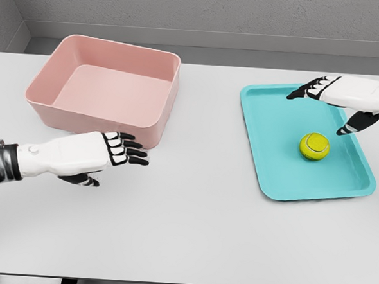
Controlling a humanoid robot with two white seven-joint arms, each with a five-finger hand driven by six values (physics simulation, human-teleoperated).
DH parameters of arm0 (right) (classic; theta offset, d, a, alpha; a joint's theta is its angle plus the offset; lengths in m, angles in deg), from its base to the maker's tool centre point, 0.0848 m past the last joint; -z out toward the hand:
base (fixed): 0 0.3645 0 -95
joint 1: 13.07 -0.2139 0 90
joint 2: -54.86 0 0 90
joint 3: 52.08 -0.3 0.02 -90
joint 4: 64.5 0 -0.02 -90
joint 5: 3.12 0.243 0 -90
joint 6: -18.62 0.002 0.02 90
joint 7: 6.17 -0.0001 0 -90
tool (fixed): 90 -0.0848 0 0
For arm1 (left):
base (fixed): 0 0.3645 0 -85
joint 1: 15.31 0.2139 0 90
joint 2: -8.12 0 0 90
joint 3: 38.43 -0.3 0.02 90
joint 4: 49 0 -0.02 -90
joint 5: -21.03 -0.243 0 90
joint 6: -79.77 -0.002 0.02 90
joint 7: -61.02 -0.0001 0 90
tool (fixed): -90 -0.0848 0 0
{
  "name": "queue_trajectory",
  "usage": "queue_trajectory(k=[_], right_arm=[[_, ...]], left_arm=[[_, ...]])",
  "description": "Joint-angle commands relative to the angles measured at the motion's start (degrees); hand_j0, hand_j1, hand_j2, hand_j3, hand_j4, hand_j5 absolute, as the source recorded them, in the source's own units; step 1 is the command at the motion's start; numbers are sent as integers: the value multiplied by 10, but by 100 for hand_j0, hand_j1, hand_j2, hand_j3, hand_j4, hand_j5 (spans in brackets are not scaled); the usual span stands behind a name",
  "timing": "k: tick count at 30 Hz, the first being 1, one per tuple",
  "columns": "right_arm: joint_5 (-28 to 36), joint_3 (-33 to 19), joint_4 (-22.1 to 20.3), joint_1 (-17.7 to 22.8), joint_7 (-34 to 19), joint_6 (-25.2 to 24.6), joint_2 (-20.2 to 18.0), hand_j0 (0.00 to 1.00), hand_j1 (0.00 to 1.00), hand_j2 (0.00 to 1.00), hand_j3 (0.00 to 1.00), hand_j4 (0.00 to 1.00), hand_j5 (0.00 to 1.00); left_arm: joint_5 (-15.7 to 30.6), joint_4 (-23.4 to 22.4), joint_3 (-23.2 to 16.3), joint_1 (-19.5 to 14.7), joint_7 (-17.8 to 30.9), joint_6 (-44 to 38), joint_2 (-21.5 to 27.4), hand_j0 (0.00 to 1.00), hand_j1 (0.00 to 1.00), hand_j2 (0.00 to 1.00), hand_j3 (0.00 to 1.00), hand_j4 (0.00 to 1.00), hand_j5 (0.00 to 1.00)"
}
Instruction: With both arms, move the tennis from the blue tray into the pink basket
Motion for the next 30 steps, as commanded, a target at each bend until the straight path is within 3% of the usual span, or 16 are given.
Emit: queue_trajectory(k=[1, 2, 6, 7, 9, 10, 13, 24, 30], right_arm=[[2, 1, -1, 0, 2, -1, -2, 100, 100, 100, 100, 100, 100], [2, 1, -1, -1, 1, -1, -2, 100, 100, 100, 100, 100, 100], [2, 2, 2, -4, 5, -1, -6, 100, 100, 100, 100, 100, 100], [2, 3, 6, 0, 6, -1, -6, 100, 100, 100, 100, 100, 100], [2, 3, 8, 14, 5, -1, -6, 100, 100, 100, 100, 100, 100], [2, 2, 13, 20, 4, -1, -5, 100, 100, 100, 100, 100, 100], [2, 0, 14, 28, 4, -3, -4, 100, 100, 100, 100, 100, 100], [-1, 3, 41, 56, 6, -7, 4, 100, 100, 100, 100, 100, 100], [-4, 5, 65, 64, 4, -4, 24, 100, 100, 100, 100, 100, 100]], left_arm=[[0, 0, -13, -3, 108, 0, 0, 100, 100, 100, 100, 100, 100], [0, 0, -15, -18, 122, 0, -2, 100, 100, 100, 100, 100, 100], [1, 0, -99, -119, 126, 0, -5, 100, 100, 100, 100, 100, 100], [0, 0, -100, -121, 127, 0, -12, 100, 100, 100, 100, 100, 100], [1, 0, -108, -127, 194, 0, -23, 100, 100, 100, 100, 100, 100], [1, 0, -109, -128, 203, 0, -24, 100, 100, 100, 100, 100, 100], [5, 0, -144, -157, 203, 0, -38, 100, 100, 100, 100, 100, 100], [77, 0, -142, -173, 204, 0, -58, 100, 100, 100, 100, 100, 100], [85, 0, -142, -170, 204, 0, -57, 100, 100, 100, 100, 100, 100]])
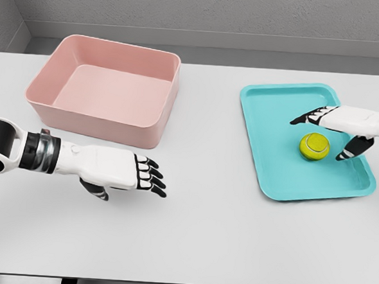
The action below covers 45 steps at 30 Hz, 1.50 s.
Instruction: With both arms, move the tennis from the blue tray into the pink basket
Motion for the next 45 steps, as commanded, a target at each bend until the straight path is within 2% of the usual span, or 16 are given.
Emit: queue_trajectory(k=[1, 10, 13, 15, 18, 31, 35, 45], right_arm=[[1, 0, 12, 0, 0, 0, 9, 100, 100, 100, 100, 100, 100], [-14, 6, 52, 0, -2, 2, 44, 100, 100, 100, 100, 100, 100], [-16, 14, 63, 0, -1, 2, 45, 100, 100, 100, 100, 100, 100], [-17, 15, 71, 0, -1, 2, 51, 100, 100, 100, 100, 100, 100], [-18, 23, 82, 0, -1, 2, 59, 100, 100, 100, 100, 100, 100], [-18, 23, 99, -1, -1, 1, 60, 100, 100, 100, 100, 100, 100], [-18, 23, 99, -1, -1, 2, 60, 91, 91, 91, 91, 91, 91], [-18, 23, 102, -1, -1, 2, 61, 87, 87, 87, 87, 87, 87]], left_arm=[[7, 0, 0, -1, 0, -1, 0, 100, 100, 100, 100, 100, 100], [7, 0, 0, -3, 0, -1, -8, 100, 100, 100, 100, 100, 100], [8, 0, 0, -4, 0, -1, -10, 100, 100, 100, 100, 100, 100], [22, 0, -1, -22, 0, -1, 9, 100, 100, 100, 100, 100, 100], [25, 0, -1, -23, 0, -1, 10, 100, 100, 100, 100, 100, 100], [23, 0, -1, -20, 0, -1, -4, 100, 100, 100, 100, 100, 100], [22, 0, -1, -20, 0, -1, -3, 100, 100, 100, 100, 100, 100], [21, -1, -1, -19, 0, -1, -1, 100, 100, 100, 100, 100, 100]])
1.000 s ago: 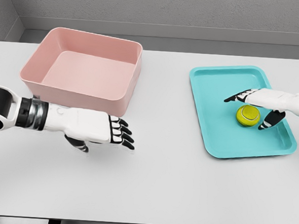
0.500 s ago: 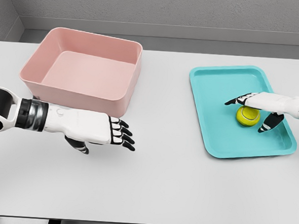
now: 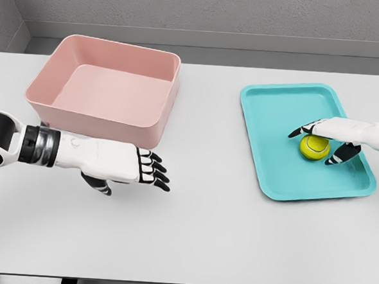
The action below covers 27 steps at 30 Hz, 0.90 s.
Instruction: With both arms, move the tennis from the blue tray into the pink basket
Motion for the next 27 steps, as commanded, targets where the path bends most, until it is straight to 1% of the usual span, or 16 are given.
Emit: queue_trajectory(k=[1, 3, 4, 6, 14, 18, 27], right_arm=[[3, 0, 1, 0, 0, -1, 0, 86, 86, 86, 86, 86, 86], [3, 0, 7, 0, 0, -1, 7, 86, 86, 86, 86, 86, 86], [3, 0, 8, 0, 0, 0, 8, 83, 83, 83, 83, 83, 83], [-7, 0, 9, 0, 0, 0, 8, 81, 81, 81, 81, 81, 81], [-8, 0, 10, 0, 0, 0, 8, 75, 75, 75, 75, 75, 75], [-10, 3, 10, 0, 0, 0, 8, 67, 67, 67, 67, 67, 67], [-9, 4, 10, 0, 0, 1, 8, 56, 56, 56, 56, 56, 56]], left_arm=[[3, 0, 0, 0, 0, -1, 0, 100, 100, 100, 100, 100, 100], [3, 0, 0, 0, 0, -1, 0, 100, 100, 100, 100, 100, 100], [3, 0, 0, 0, 0, -1, 0, 100, 100, 100, 100, 100, 100], [3, 0, 0, 0, 0, -1, 0, 100, 100, 100, 100, 100, 100], [3, 0, 0, 0, 0, -1, 0, 100, 100, 100, 100, 100, 100], [3, 0, 1, 0, 0, -1, 0, 100, 100, 100, 100, 100, 100], [3, 0, 1, 1, 0, -1, 0, 100, 100, 100, 100, 100, 100]])
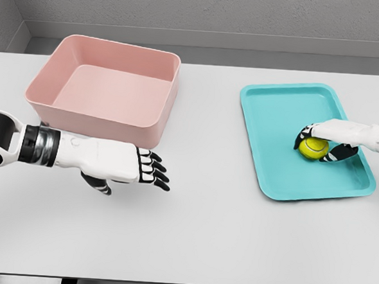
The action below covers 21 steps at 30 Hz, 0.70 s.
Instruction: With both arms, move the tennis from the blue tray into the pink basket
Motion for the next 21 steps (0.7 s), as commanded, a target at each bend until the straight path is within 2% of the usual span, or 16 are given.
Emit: queue_trajectory(k=[1, 14, 18, 21], right_arm=[[2, 1, 0, 0, -1, 0, 0, 56, 56, 56, 56, 56, 56], [3, -5, -8, -9, -1, 2, -5, 52, 52, 52, 52, 52, 52], [4, -6, -21, -21, -5, 18, -7, 51, 51, 51, 51, 51, 51], [4, -6, -50, -29, -5, 18, -11, 51, 51, 51, 51, 51, 51]], left_arm=[[3, 0, 0, 0, 0, -1, 0, 100, 100, 100, 100, 100, 100], [2, 0, 2, 1, 0, -1, 1, 100, 100, 100, 100, 100, 100], [2, 0, 2, 2, 0, -1, 1, 100, 100, 100, 100, 100, 100], [2, 0, 3, 2, 0, -1, 0, 100, 100, 100, 100, 100, 100]])
